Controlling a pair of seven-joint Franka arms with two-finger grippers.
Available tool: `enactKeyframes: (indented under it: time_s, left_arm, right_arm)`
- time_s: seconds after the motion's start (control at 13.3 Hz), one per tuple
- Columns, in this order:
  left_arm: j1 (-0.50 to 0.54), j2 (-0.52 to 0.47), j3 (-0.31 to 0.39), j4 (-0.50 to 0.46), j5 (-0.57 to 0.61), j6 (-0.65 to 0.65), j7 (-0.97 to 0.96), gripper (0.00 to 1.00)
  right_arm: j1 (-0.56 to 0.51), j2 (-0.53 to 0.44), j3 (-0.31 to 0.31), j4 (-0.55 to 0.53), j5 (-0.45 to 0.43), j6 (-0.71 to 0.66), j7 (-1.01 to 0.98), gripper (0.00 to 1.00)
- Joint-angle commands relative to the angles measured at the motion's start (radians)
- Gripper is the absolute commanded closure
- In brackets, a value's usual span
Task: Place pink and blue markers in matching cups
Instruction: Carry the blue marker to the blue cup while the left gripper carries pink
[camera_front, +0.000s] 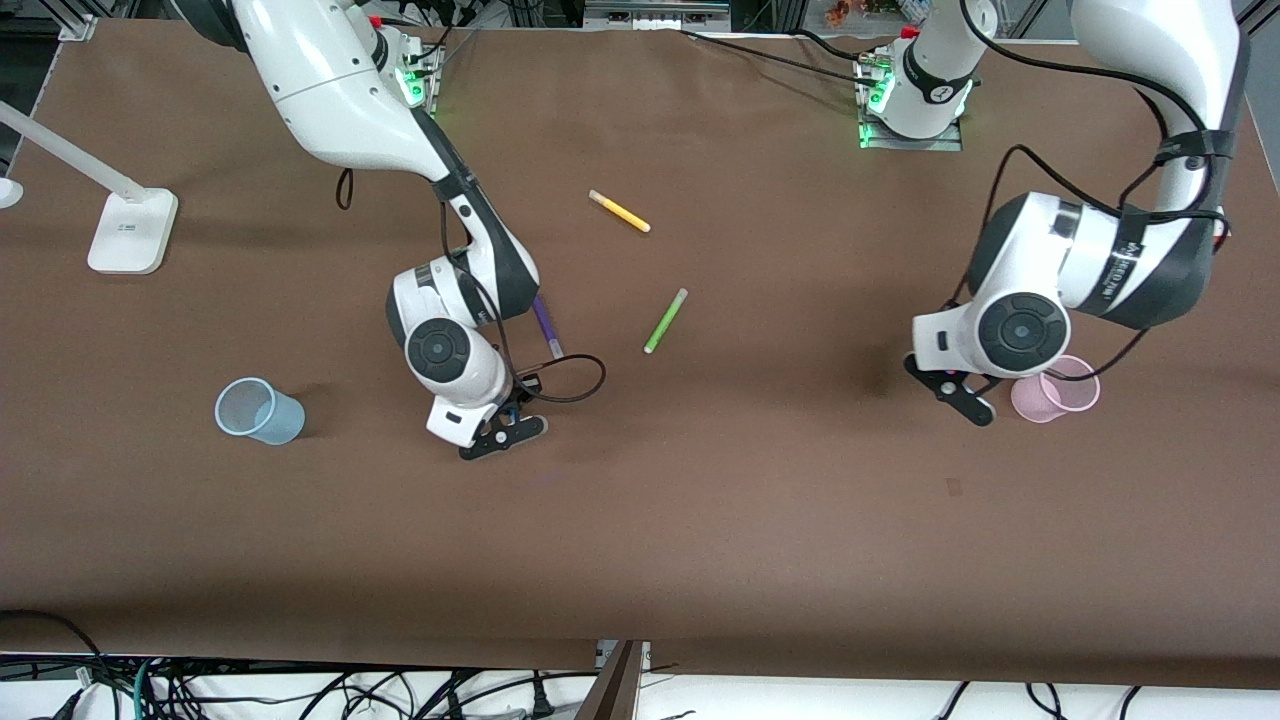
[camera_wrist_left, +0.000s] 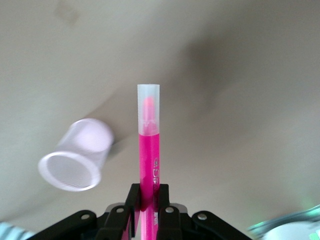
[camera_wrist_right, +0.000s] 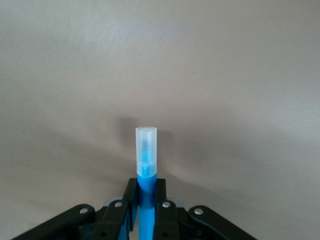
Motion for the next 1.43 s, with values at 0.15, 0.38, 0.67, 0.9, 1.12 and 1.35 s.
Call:
enactKeyframes:
  time_s: [0.15,0.38,0.67,0.9,1.12,1.35]
  left_arm:
    - [0.114,0.017,-0.012,0.024,0.238,-0.029,0.236,1.0]
    - [0.114,0.054,-0.014,0.012,0.384,-0.07,0.267,1.0]
    - [0.105,0.122,-0.012,-0.023,0.541,-0.078,0.257,1.0]
    - [0.101,0.143,-0.01,-0.023,0.559,-0.078,0.231,1.0]
    - [0.098,0.166,-0.014,-0.046,0.586,-0.109,0.169,1.0]
    - [0.093,0.175,-0.012,-0.054,0.589,-0.112,0.145,0.99]
  right_arm:
    - [-0.113,-0.144,-0.005,-0.016,0.01,-0.085,-0.295,1.0]
    - [-0.188,-0.187,-0.014,-0.016,0.013,-0.153,-0.498,1.0]
    - [-0.303,-0.215,-0.016,-0.016,0.147,-0.237,-0.837,1.0]
    - [-0.412,-0.218,-0.016,-0.016,0.264,-0.292,-1.106,1.0]
    - [-0.517,-0.213,-0.014,-0.016,0.376,-0.344,-1.374,1.0]
    - [-0.567,-0.21,-0.013,-0.016,0.44,-0.387,-1.502,1.0]
